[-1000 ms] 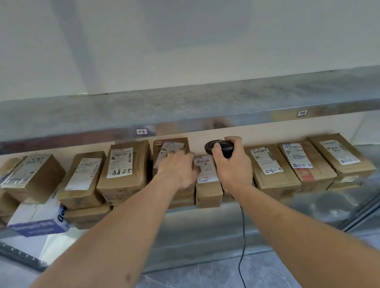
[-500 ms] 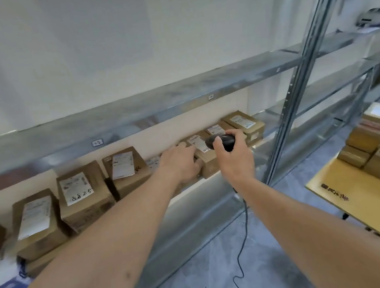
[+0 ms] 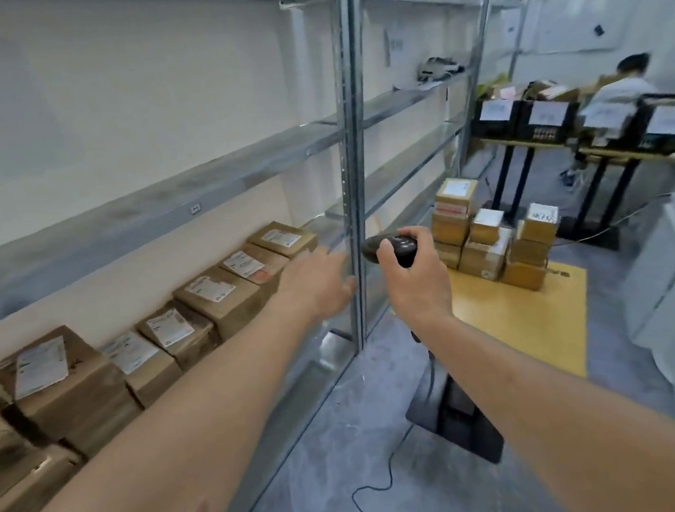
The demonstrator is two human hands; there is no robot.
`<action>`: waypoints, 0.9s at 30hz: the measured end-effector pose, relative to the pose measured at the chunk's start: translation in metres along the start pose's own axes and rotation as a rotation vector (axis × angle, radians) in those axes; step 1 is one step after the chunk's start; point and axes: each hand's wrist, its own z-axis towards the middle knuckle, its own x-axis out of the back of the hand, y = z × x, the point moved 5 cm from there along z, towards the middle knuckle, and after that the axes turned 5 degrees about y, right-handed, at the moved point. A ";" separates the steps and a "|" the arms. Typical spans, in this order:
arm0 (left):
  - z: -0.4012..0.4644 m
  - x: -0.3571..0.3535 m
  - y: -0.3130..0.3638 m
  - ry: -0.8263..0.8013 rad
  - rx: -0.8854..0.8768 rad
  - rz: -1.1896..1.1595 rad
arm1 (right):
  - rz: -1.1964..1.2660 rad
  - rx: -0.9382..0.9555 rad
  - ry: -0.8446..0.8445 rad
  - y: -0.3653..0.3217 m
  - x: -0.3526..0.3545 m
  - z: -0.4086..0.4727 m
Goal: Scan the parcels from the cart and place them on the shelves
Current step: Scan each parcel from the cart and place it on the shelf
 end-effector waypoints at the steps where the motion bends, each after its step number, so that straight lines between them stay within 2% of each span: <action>1: 0.005 0.000 0.015 0.000 -0.010 -0.010 | -0.004 -0.002 0.012 0.004 0.014 0.005; 9: 0.055 -0.002 0.180 0.028 -0.137 -0.105 | -0.033 -0.025 0.163 0.055 0.165 0.053; 14: 0.091 -0.003 0.260 0.053 -0.228 -0.094 | -0.065 -0.057 0.259 0.082 0.231 0.084; 20: 0.151 -0.022 0.326 0.022 -0.316 -0.152 | -0.086 -0.095 0.338 0.117 0.283 0.128; 27: 0.240 -0.062 0.380 0.012 -0.404 -0.167 | -0.135 -0.152 0.428 0.172 0.302 0.205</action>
